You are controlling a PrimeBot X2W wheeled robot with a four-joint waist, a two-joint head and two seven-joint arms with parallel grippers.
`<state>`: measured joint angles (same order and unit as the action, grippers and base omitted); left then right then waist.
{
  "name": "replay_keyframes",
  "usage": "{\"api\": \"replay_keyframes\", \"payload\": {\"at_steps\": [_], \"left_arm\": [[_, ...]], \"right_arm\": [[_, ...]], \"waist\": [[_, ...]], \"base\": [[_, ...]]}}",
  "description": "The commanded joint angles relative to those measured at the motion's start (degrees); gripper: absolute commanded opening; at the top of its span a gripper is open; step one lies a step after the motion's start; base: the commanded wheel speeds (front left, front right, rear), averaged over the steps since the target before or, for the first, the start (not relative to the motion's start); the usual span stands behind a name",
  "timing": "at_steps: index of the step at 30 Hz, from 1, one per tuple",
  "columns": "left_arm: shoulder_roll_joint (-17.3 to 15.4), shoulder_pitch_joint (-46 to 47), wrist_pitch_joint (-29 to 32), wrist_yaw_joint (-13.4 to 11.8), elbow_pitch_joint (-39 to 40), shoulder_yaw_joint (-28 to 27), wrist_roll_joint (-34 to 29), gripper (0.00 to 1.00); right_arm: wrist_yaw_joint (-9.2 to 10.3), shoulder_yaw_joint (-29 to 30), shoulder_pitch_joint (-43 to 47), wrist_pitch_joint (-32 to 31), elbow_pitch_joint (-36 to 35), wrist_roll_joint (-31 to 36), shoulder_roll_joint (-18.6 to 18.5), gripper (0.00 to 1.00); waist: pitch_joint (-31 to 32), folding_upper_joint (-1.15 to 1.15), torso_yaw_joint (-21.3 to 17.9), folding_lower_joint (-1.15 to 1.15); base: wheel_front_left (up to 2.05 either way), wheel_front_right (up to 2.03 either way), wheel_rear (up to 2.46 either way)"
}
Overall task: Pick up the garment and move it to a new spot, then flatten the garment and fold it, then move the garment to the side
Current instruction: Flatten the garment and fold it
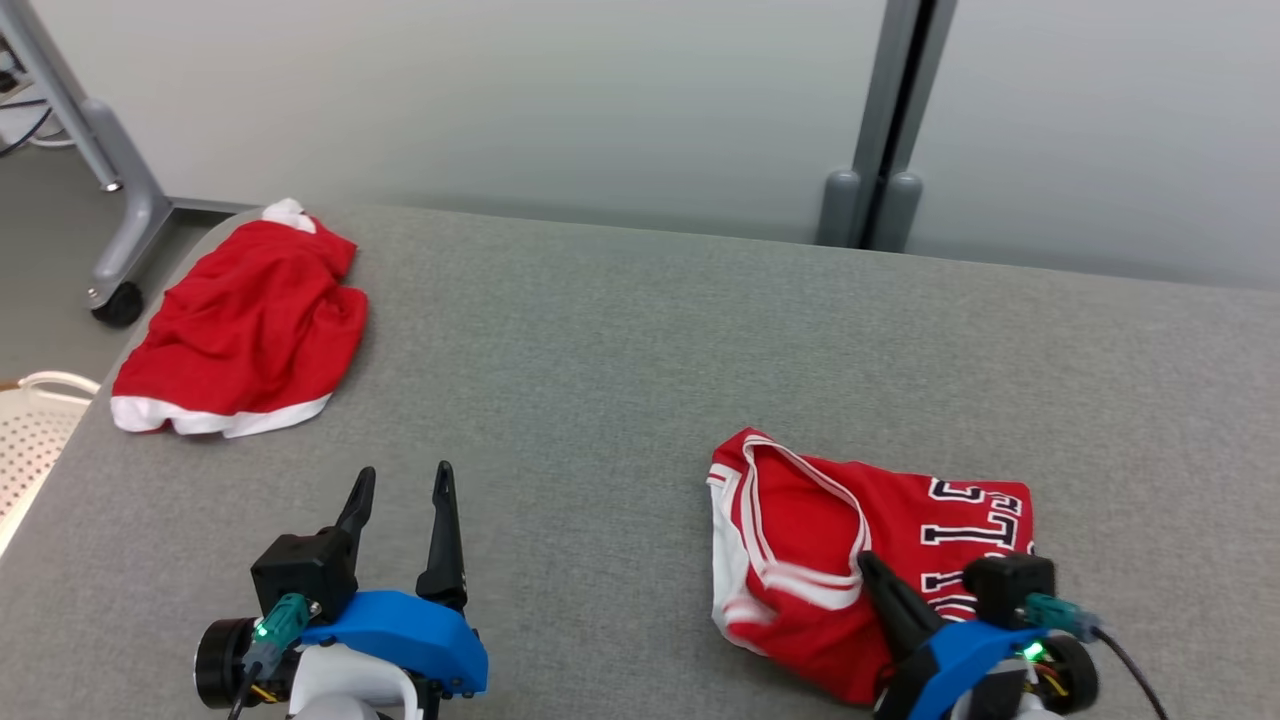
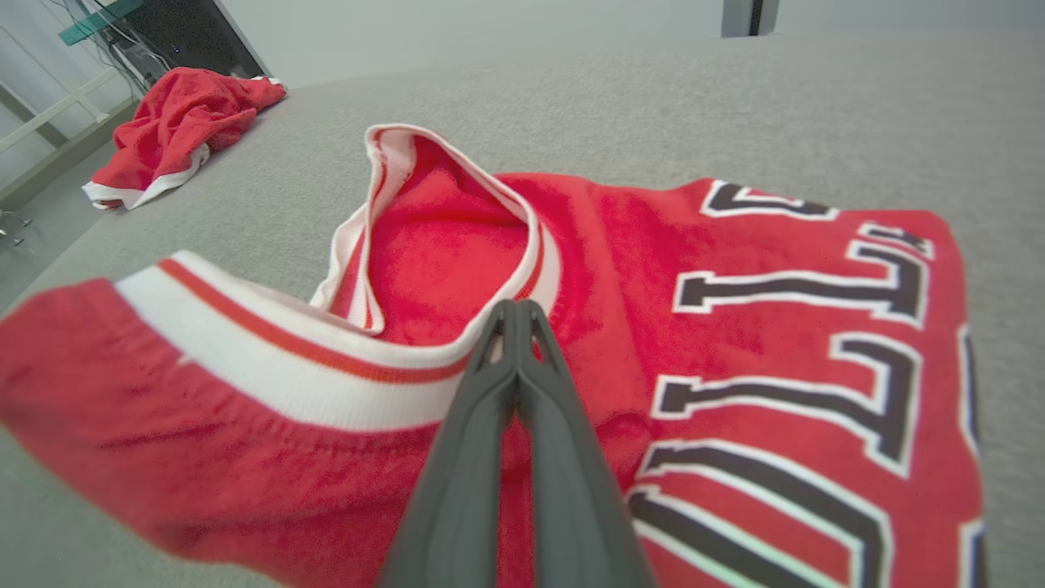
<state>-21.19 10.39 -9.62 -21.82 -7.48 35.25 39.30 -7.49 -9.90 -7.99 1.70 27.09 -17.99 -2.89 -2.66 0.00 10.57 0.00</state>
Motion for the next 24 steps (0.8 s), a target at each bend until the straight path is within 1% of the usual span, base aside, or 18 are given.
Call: {"api": "replay_keyframes", "payload": {"at_steps": [1,3,4,7,11,15,20,24], "left_arm": [[-0.2,0.1,-0.3,-0.3,0.1,-0.4,0.1,1.00],[-0.2,0.0,-0.5,-0.3,0.2,-0.5,0.2,1.00],[-0.2,0.0,-0.5,-0.3,0.2,-0.5,0.2,1.00],[-0.3,0.0,-0.6,-0.3,0.3,-0.6,0.4,1.00],[-0.3,-0.4,-1.1,-0.4,0.2,-0.9,0.6,1.00],[-0.2,-0.6,-1.6,-0.7,0.0,-1.4,0.9,1.00],[0.3,-0.2,-1.7,-0.4,-0.3,-1.0,1.1,1.00],[0.5,0.4,-1.8,0.0,-0.6,-0.6,0.9,1.00]], "right_arm": [[-0.01,-2.2,-1.6,0.7,1.4,-1.1,0.0,0.00],[-0.01,-5.2,-2.6,0.7,3.3,-1.8,0.0,0.00],[-0.01,-5.2,-2.6,0.7,3.3,-1.8,0.0,0.00],[-0.01,-9.3,-4.1,0.4,6.1,-1.4,-0.1,0.00],[-0.01,-13.7,-5.5,0.5,9.1,-1.5,-0.1,0.00],[-0.01,-17.0,-7.2,1.3,11.4,0.7,-0.1,0.00],[-0.01,-21.6,-8.8,1.8,12.7,0.6,-0.1,0.00],[-0.01,-22.5,-10.2,3.8,12.7,-0.5,-0.1,0.00]], "waist": [[-0.5,0.00,1.1,0.00],[-0.6,0.00,1.9,0.00],[-0.6,0.00,1.9,0.00],[-0.9,0.00,2.8,0.00],[-1.1,0.00,3.0,0.00],[-1.3,0.00,2.1,0.00],[-1.3,0.00,0.8,0.00],[-1.3,0.00,-0.1,0.00]], "base": [[0.00,0.00,0.00],[0.00,0.00,0.00],[0.00,0.00,0.00],[0.00,0.00,0.00],[0.00,0.00,0.00],[0.00,0.00,0.00],[0.00,0.00,0.00],[0.00,0.00,0.00]]}}
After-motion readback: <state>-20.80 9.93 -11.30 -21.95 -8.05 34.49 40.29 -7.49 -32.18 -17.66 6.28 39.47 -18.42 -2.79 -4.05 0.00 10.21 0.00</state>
